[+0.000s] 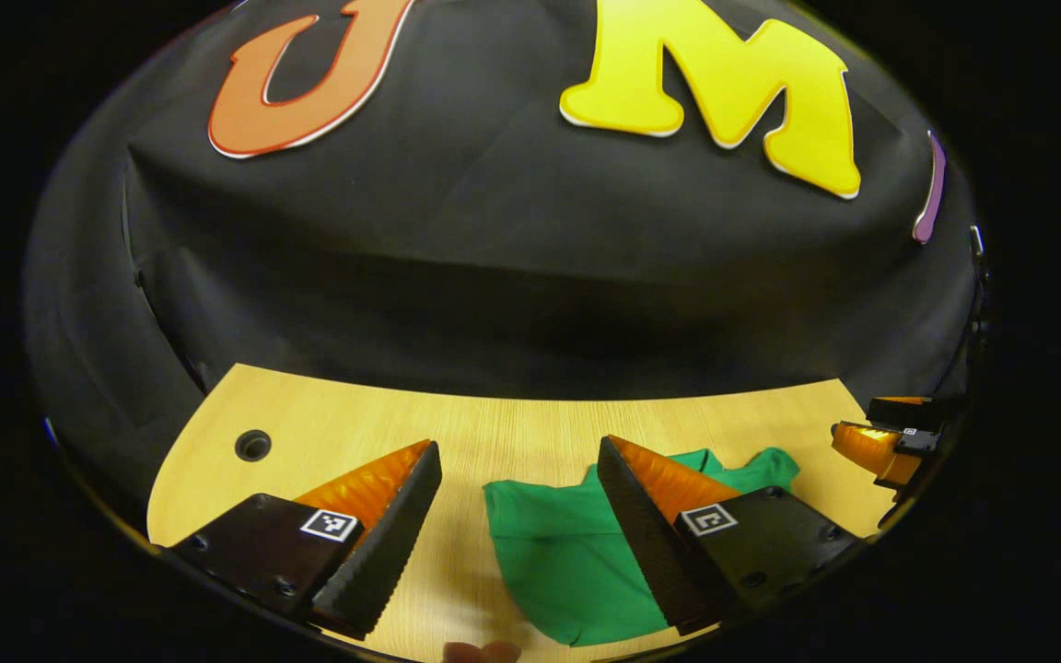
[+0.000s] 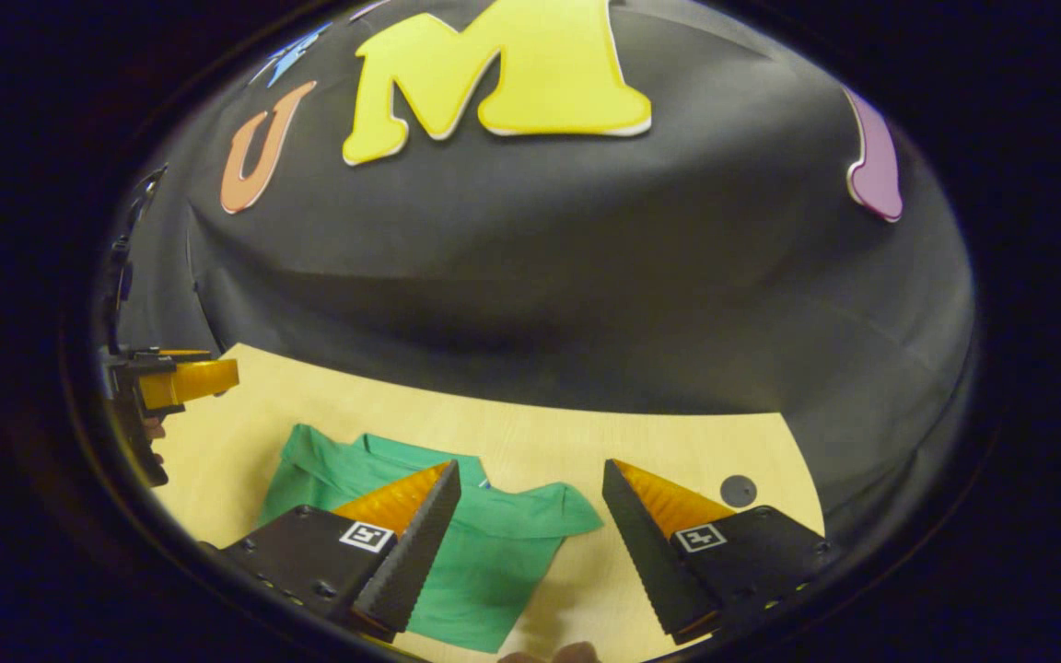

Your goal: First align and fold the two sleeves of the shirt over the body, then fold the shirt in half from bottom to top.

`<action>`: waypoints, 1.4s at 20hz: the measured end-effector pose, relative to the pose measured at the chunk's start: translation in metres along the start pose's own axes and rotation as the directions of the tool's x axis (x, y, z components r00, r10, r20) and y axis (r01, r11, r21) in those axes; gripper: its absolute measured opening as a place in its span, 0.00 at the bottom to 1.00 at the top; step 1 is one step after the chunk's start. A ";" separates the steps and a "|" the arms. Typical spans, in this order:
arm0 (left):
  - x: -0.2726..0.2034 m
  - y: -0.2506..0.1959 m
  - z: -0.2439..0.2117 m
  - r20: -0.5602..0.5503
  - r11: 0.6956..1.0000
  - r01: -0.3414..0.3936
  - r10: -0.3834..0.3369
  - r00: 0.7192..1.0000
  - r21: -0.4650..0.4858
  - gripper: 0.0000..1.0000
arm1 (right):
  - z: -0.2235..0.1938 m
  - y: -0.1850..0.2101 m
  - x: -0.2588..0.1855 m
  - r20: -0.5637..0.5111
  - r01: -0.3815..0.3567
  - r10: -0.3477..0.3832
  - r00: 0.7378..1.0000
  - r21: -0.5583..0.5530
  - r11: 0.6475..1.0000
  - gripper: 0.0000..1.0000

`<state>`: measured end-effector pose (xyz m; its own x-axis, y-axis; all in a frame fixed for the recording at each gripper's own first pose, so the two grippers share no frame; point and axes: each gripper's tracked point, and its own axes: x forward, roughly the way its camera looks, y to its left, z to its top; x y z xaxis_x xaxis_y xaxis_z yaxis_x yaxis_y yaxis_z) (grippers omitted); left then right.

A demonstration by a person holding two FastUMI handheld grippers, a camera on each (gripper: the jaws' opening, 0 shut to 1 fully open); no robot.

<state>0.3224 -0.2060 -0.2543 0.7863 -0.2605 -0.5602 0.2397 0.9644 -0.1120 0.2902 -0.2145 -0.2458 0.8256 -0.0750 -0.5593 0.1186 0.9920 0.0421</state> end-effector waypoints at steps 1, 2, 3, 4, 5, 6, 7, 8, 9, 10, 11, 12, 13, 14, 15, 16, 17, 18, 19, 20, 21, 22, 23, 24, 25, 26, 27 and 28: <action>-0.007 -0.001 0.009 0.025 1.000 -0.005 0.005 1.000 0.002 1.00 | 0.010 0.002 -0.013 0.026 0.005 -0.005 1.000 0.004 1.000 0.95; -0.019 -0.004 0.018 0.055 1.000 -0.008 0.008 0.998 0.007 1.00 | 0.019 0.003 -0.025 0.052 0.013 -0.013 0.999 0.007 1.000 0.95; -0.031 -0.007 0.027 0.085 1.000 -0.010 0.009 0.996 0.011 1.00 | 0.029 0.005 -0.040 0.080 0.019 -0.019 0.997 0.011 1.000 0.95; -0.047 -0.012 0.039 0.118 1.000 -0.009 0.007 0.993 0.016 1.00 | 0.039 0.008 -0.057 0.108 0.020 -0.021 0.994 0.016 1.000 0.95; -0.061 -0.014 0.048 0.151 1.000 -0.010 0.007 0.989 0.019 1.00 | 0.048 0.011 -0.075 0.137 0.019 -0.022 0.990 0.017 1.000 0.95; -0.078 -0.016 0.060 0.182 1.000 -0.013 0.009 0.983 0.021 1.00 | 0.057 0.014 -0.093 0.164 0.021 -0.024 0.986 0.015 1.000 0.93; -0.094 -0.017 0.069 0.209 1.000 -0.020 0.015 0.978 0.023 1.00 | 0.064 0.018 -0.113 0.190 0.021 -0.023 0.982 0.011 1.000 0.95; -0.112 -0.018 0.076 0.235 0.999 -0.035 0.029 0.972 0.024 1.00 | 0.069 0.023 -0.133 0.216 0.020 -0.022 0.976 0.011 1.000 0.95; -0.132 -0.020 0.083 0.262 0.999 -0.042 0.036 0.964 0.018 1.00 | 0.073 0.030 -0.155 0.242 0.013 -0.017 0.970 0.017 1.000 0.93; -0.153 -0.021 0.089 0.287 0.999 -0.032 0.028 0.958 0.011 1.00 | 0.076 0.036 -0.175 0.262 0.009 -0.014 0.965 0.023 1.000 0.95; -0.172 -0.024 0.092 0.304 1.000 -0.021 0.017 0.953 0.007 1.00 | 0.075 0.039 -0.194 0.279 0.006 -0.015 0.960 0.031 0.999 0.96; -0.192 -0.023 0.093 0.324 1.000 -0.020 0.015 0.946 0.012 1.00 | 0.073 0.044 -0.212 0.294 0.002 -0.014 0.956 0.039 0.999 0.96; -0.210 -0.025 0.092 0.342 0.999 -0.027 0.018 0.939 0.023 1.00 | 0.071 0.050 -0.228 0.311 0.003 -0.017 0.950 0.043 0.999 0.95; -0.228 -0.027 0.092 0.364 0.999 -0.045 0.033 0.931 0.025 1.00 | 0.067 0.053 -0.245 0.323 0.008 -0.023 0.946 0.048 0.999 0.95; -0.246 -0.030 0.090 0.385 0.998 -0.053 0.041 0.922 0.020 1.00 | 0.060 0.059 -0.259 0.330 0.009 -0.027 0.944 0.055 0.998 0.95; -0.264 -0.034 0.086 0.399 0.999 -0.048 0.038 0.916 0.016 1.00 | 0.051 0.063 -0.270 0.326 0.015 -0.034 0.945 0.061 0.998 0.95; -0.280 -0.038 0.079 0.407 0.999 -0.045 0.034 0.913 0.018 1.00 | 0.040 0.068 -0.284 0.323 0.015 -0.036 0.946 0.069 0.998 0.93; -0.295 -0.040 0.072 0.415 0.999 -0.039 0.027 0.909 0.021 1.00 | 0.033 0.073 -0.297 0.329 0.014 -0.035 0.944 0.066 0.998 0.95; -0.308 -0.044 0.065 0.420 0.999 -0.026 0.012 0.907 0.029 1.00 | 0.028 0.076 -0.311 0.340 0.024 -0.043 0.940 0.060 0.998 0.94; -0.320 -0.044 0.060 0.434 0.999 -0.029 0.012 0.901 0.033 1.00 | 0.024 0.079 -0.320 0.354 0.028 -0.045 0.934 0.053 0.998 0.93; -0.327 -0.043 0.054 0.435 0.999 -0.040 0.021 0.900 0.035 1.00 | 0.022 0.084 -0.329 0.366 0.028 -0.043 0.929 0.046 0.999 0.95; -0.333 -0.041 0.047 0.433 0.998 -0.048 0.027 0.901 0.037 1.00 | 0.021 0.088 -0.337 0.377 0.029 -0.042 0.925 0.040 0.999 0.95; -0.338 -0.040 0.043 0.429 0.998 -0.048 0.028 0.903 0.035 1.00 | 0.021 0.090 -0.346 0.389 0.031 -0.044 0.920 0.038 0.999 0.94; -0.343 -0.042 0.041 0.429 0.998 -0.045 0.026 0.903 0.034 1.00 | 0.023 0.092 -0.353 0.401 0.031 -0.044 0.915 0.040 0.999 0.94; -0.345 -0.040 0.041 0.428 0.998 -0.055 0.034 0.903 0.038 1.00 | 0.024 0.092 -0.359 0.413 0.030 -0.044 0.910 0.042 0.999 0.94; -0.348 -0.036 0.042 0.433 0.997 -0.065 0.041 0.901 0.042 1.00 | 0.027 0.093 -0.365 0.423 0.033 -0.049 0.905 0.046 0.998 0.94; -0.348 -0.034 0.043 0.436 0.997 -0.069 0.044 0.899 0.043 1.00 | 0.028 0.093 -0.368 0.428 0.033 -0.051 0.902 0.048 0.998 0.94; -0.351 -0.032 0.044 0.438 0.997 -0.071 0.046 0.898 0.041 1.00 | 0.028 0.094 -0.370 0.428 0.033 -0.050 0.902 0.048 0.998 0.95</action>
<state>0.0637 -0.1480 -0.0182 0.9664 -0.2095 -0.1488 0.2060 0.9778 -0.0383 0.0114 -0.0959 -0.0120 0.9752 -0.1608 -0.1523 0.1720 0.9830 0.0637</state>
